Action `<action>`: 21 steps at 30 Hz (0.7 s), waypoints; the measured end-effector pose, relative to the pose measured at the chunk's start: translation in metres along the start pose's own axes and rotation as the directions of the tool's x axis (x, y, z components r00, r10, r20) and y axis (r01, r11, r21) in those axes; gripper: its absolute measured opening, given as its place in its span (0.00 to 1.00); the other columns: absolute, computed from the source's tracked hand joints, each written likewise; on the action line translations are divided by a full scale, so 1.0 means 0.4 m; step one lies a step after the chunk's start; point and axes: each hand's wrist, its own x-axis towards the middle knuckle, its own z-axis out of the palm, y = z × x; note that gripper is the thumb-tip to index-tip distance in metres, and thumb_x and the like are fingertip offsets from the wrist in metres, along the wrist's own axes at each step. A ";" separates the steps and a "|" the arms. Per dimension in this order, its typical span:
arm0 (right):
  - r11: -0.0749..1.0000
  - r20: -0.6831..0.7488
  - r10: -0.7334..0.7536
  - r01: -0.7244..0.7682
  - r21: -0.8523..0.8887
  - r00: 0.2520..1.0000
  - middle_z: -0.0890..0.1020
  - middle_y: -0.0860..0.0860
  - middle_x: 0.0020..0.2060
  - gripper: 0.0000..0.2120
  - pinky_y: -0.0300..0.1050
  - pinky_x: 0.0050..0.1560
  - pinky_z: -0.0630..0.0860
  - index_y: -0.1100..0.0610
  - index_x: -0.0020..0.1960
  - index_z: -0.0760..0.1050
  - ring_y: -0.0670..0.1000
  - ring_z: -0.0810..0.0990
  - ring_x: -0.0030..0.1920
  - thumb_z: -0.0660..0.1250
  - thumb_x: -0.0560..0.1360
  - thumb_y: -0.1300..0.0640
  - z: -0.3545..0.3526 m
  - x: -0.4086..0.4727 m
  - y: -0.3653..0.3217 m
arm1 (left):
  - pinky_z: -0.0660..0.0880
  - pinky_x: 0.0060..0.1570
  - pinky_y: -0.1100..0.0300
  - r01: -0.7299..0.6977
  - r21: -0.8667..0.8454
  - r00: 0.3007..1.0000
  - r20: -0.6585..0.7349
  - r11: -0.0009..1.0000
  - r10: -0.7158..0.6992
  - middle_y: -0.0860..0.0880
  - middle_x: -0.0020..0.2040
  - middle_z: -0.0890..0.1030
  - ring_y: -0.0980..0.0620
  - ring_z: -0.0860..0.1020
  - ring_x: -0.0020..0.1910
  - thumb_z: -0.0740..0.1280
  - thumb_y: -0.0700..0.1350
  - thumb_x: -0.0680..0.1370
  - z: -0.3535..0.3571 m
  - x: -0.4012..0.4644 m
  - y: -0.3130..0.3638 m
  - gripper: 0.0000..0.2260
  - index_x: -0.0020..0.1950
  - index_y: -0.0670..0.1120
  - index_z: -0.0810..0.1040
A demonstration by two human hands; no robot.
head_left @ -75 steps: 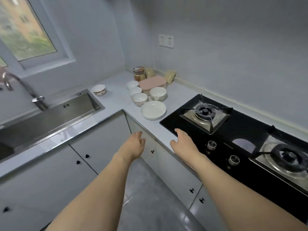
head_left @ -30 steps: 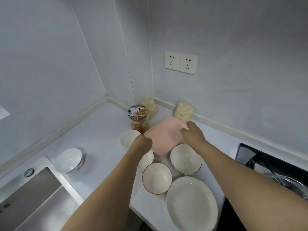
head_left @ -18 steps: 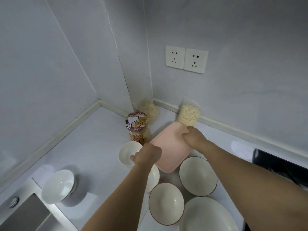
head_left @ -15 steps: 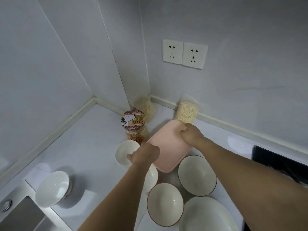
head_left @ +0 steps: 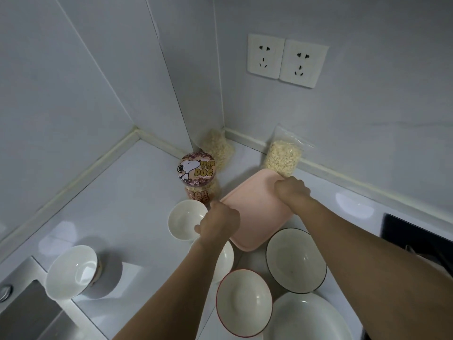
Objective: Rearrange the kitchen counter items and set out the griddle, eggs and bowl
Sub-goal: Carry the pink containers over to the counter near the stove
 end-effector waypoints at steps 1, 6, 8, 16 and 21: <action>1.000 0.001 0.011 -0.011 0.002 1.000 0.70 0.58 0.65 0.21 0.51 0.60 0.66 0.59 0.67 0.68 0.61 0.67 0.65 0.52 0.77 0.54 -0.005 0.000 0.002 | 0.60 0.68 0.47 -0.002 -0.039 1.000 -0.009 0.999 0.002 0.42 0.70 0.70 0.39 0.67 0.70 0.57 0.43 0.80 0.001 0.002 0.003 0.22 0.73 0.42 0.60; 1.000 -0.071 0.023 -0.022 0.022 0.997 0.69 0.58 0.65 0.20 0.51 0.64 0.64 0.60 0.67 0.68 0.60 0.66 0.65 0.51 0.79 0.54 -0.041 -0.010 0.016 | 0.70 0.63 0.49 -0.095 -0.239 0.994 -0.081 0.966 0.078 0.37 0.66 0.73 0.37 0.72 0.65 0.57 0.39 0.80 -0.001 -0.016 0.023 0.21 0.72 0.38 0.59; 0.999 -0.103 0.024 -0.022 0.028 0.994 0.69 0.59 0.65 0.21 0.51 0.65 0.62 0.62 0.67 0.67 0.60 0.65 0.65 0.50 0.79 0.54 -0.070 -0.027 0.021 | 0.67 0.65 0.48 -0.090 -0.322 0.993 -0.105 0.943 0.059 0.36 0.68 0.70 0.35 0.70 0.66 0.57 0.38 0.78 -0.010 -0.028 0.038 0.21 0.70 0.36 0.58; 0.964 -0.285 0.114 -0.036 0.263 0.952 0.70 0.58 0.63 0.20 0.53 0.66 0.64 0.63 0.66 0.68 0.61 0.65 0.65 0.52 0.79 0.55 -0.196 -0.133 0.056 | 0.69 0.66 0.47 -0.150 -0.504 0.981 -0.182 0.851 0.065 0.39 0.67 0.71 0.38 0.71 0.66 0.58 0.42 0.77 -0.076 -0.102 0.134 0.21 0.69 0.37 0.68; 0.899 -0.373 0.208 -0.027 0.436 0.904 0.68 0.57 0.62 0.19 0.54 0.63 0.67 0.62 0.64 0.68 0.61 0.64 0.64 0.54 0.77 0.55 -0.285 -0.196 0.120 | 0.73 0.62 0.44 -0.308 -0.525 0.951 -0.189 0.793 0.244 0.38 0.64 0.74 0.37 0.72 0.61 0.57 0.42 0.72 -0.087 -0.172 0.220 0.24 0.66 0.37 0.72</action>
